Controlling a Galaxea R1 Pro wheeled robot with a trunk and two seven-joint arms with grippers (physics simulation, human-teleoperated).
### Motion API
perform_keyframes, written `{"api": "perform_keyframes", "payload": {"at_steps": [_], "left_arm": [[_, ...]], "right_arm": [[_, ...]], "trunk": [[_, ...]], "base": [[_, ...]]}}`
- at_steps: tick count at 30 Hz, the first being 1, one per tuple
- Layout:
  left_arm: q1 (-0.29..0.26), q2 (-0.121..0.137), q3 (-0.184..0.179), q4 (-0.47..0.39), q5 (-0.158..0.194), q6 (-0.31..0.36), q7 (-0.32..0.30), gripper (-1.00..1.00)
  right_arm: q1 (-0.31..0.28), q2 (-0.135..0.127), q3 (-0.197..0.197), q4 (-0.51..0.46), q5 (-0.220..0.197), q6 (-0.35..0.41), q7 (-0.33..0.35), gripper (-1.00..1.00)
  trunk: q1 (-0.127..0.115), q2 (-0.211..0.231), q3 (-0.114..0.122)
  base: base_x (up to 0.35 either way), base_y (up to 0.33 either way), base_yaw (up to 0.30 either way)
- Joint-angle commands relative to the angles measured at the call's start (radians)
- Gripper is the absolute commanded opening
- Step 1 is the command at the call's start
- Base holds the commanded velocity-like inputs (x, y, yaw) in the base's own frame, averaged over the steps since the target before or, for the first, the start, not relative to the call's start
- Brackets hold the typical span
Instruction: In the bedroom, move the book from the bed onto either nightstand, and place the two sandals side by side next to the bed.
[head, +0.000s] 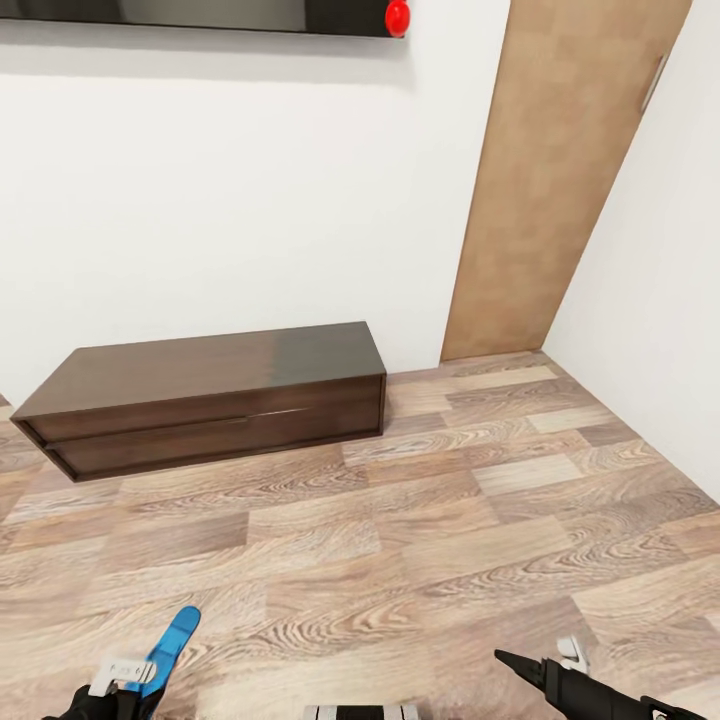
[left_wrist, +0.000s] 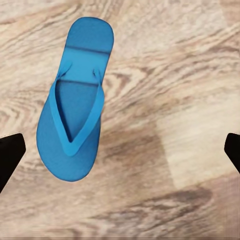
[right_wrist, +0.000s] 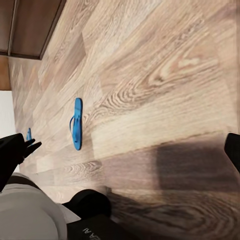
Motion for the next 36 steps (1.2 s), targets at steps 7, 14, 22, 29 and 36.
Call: {"api": "perform_keyframes", "payload": {"at_steps": [7,14,22,29,36], "left_arm": [[0.0,-0.001,0.005,-0.002,0.002,0.008,-0.007,1.0],[0.0,-0.001,0.005,-0.002,0.002,0.008,-0.007,1.0],[0.0,-0.001,0.005,-0.002,0.004,0.008,-0.007,1.0],[0.0,-0.001,0.006,-0.002,0.004,0.008,-0.007,1.0],[0.0,0.0,0.01,-0.002,0.007,0.008,-0.005,1.0]], "right_arm": [[0.0,0.0,0.0,0.001,-0.005,0.007,0.0,1.0],[0.0,0.0,0.001,0.001,-0.005,0.008,0.0,1.0],[0.0,0.0,0.001,0.001,-0.005,0.007,0.0,1.0],[0.0,0.0,0.001,0.001,-0.005,0.007,0.0,1.0],[0.0,0.0,0.001,0.001,-0.005,0.008,0.0,1.0]], "trunk": [[0.003,-0.002,-0.028],[0.006,-0.004,-0.055],[0.01,-0.006,-0.086],[0.013,-0.007,-0.113],[0.016,-0.009,-0.14]], "base": [[0.0,0.0,0.0],[0.0,0.0,0.0],[0.0,0.0,0.0],[0.0,0.0,0.0],[0.0,0.0,0.0]]}}
